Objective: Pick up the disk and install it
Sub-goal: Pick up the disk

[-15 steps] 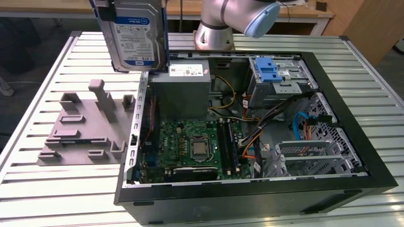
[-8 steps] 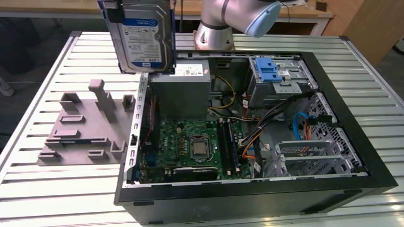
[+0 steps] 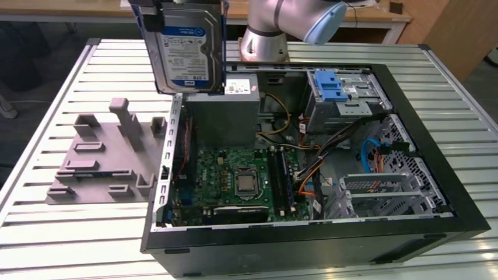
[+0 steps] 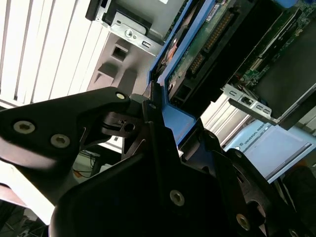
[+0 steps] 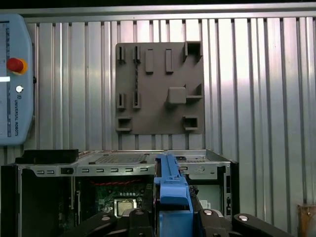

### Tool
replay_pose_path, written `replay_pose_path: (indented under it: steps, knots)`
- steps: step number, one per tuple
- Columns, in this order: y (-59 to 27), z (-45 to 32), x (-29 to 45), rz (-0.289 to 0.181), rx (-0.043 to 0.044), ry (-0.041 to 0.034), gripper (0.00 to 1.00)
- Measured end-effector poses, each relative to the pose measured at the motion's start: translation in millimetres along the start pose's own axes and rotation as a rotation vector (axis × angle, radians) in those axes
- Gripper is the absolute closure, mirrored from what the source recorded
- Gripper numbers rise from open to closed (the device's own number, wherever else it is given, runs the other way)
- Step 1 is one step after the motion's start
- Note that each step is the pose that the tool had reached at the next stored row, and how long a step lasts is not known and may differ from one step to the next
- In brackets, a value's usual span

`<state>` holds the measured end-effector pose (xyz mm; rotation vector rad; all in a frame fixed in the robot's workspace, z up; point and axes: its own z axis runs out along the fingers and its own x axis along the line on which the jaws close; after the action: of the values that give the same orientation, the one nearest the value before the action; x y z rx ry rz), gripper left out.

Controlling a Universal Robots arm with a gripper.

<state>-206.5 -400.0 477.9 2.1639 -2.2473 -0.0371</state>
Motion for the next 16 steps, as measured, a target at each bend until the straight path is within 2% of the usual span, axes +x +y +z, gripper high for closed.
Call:
replay_pose_path:
  steps: [3, 7, 12, 16]
  knots:
    - [-4.0, 0.4, 1.9, 0.000, 0.0008, -0.0002, 0.64]
    - [-7.1, 0.5, 5.1, 0.000, 0.0093, -0.0006, 0.64]
    - [-13.0, 0.9, 11.0, 0.000, 0.0118, -0.0096, 0.64]
    - [-21.9, 1.5, 15.0, 0.000, 0.0118, -0.0110, 0.64]
